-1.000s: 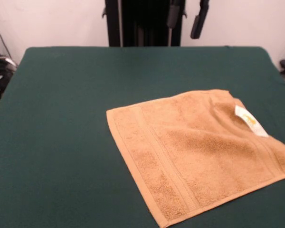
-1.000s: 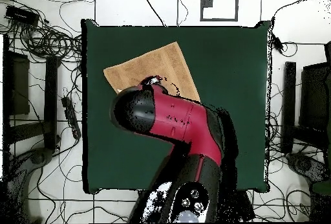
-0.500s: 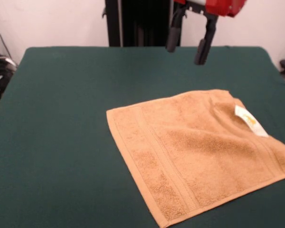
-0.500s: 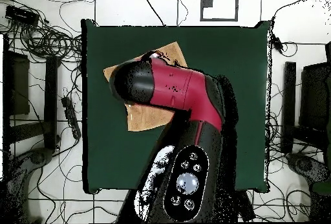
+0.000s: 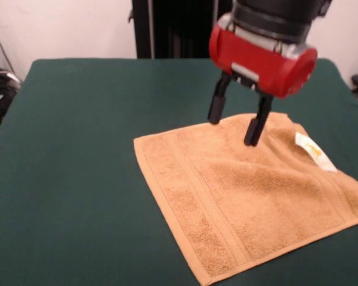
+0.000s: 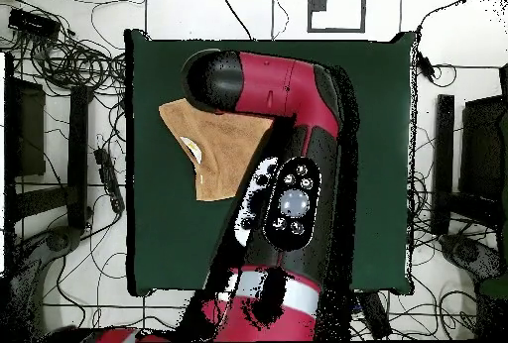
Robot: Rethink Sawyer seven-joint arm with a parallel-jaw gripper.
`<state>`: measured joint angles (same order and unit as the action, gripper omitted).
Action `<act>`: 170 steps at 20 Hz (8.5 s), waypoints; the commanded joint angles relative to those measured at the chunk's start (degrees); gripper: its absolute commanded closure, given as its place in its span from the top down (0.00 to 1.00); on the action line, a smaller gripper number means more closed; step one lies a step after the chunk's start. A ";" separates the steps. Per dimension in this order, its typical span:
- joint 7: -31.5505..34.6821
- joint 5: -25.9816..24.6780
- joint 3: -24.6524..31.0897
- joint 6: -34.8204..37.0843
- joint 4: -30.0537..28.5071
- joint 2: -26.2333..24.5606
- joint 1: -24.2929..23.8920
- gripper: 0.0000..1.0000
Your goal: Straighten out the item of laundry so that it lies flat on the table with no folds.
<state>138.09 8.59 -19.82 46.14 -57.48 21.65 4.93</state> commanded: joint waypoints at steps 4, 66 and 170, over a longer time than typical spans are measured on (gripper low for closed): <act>4.90 0.21 5.17 12.57 12.46 -13.35 -0.11 1.00; 8.59 1.26 3.35 6.10 2.74 -17.22 -1.31 1.00; 0.20 -4.25 4.42 -25.88 -10.69 -20.67 -7.42 1.00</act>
<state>138.20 8.67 -21.03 22.60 -65.06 7.43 -0.75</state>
